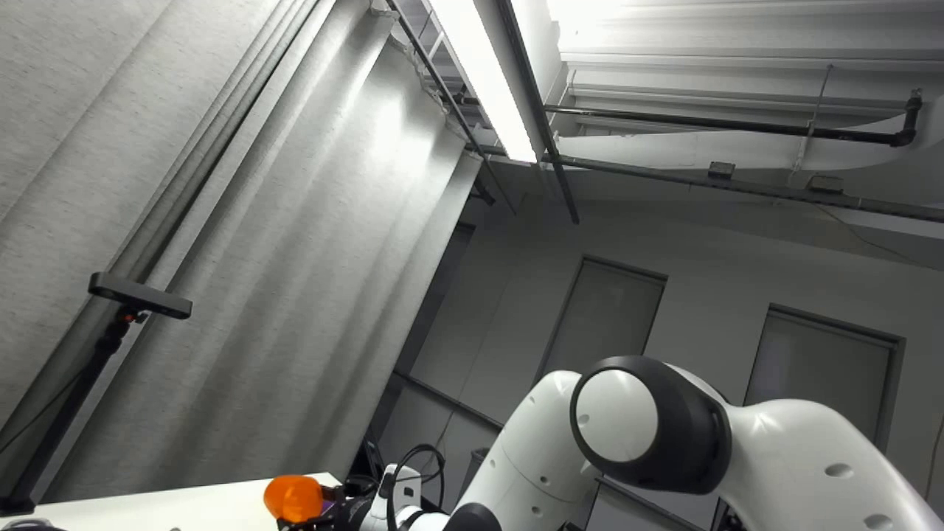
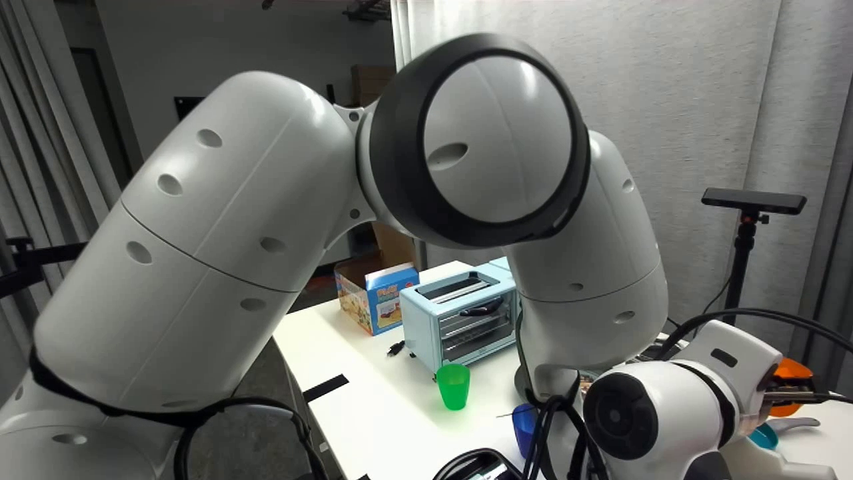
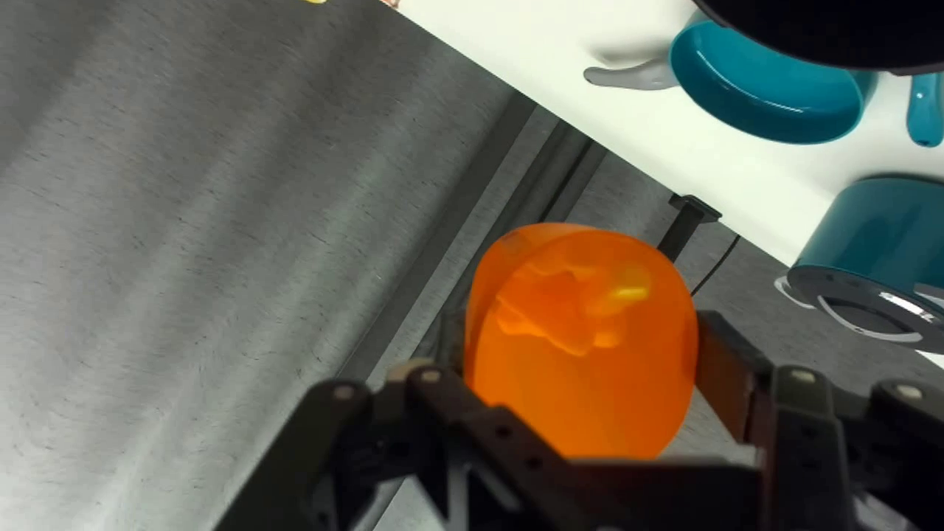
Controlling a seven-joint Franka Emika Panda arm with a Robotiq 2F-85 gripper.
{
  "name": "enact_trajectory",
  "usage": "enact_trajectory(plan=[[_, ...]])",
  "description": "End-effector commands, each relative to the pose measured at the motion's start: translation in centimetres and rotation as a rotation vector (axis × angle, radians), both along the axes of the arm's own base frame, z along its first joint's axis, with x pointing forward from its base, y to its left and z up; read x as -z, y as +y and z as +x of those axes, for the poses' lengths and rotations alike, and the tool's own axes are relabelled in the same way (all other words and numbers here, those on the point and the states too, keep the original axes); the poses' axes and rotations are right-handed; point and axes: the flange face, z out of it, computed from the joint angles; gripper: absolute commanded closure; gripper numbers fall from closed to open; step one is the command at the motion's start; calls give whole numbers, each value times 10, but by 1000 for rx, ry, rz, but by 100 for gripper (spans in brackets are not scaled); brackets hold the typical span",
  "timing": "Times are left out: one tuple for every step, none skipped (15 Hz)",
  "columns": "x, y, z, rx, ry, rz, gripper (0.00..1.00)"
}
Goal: Take the orange cup and pour some of its contents into the pot and some onto the plate.
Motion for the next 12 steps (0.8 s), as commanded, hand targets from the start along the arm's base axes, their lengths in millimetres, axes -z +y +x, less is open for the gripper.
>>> enact_trajectory(plan=[[1, -10, 1, 6, -67, -19, 49], [2, -12, 0, 3, -75, -26, 49], [2, -12, 0, -1, -89, -31, 49], [1, -13, -1, -1, -107, -33, 49], [-1, -12, -2, -3, -134, -31, 49], [-2, -12, -3, -6, -159, -30, 49], [-19, -16, 18, -1, -163, -28, 49], [-19, -15, 21, -1, -168, -26, 49], [-25, -14, 28, -2, -186, -23, 49], [-18, -12, 19, -6, -210, -22, 49], [-26, -13, 25, -6, -224, -17, 49], [-28, -13, 29, -6, -226, -13, 49]])
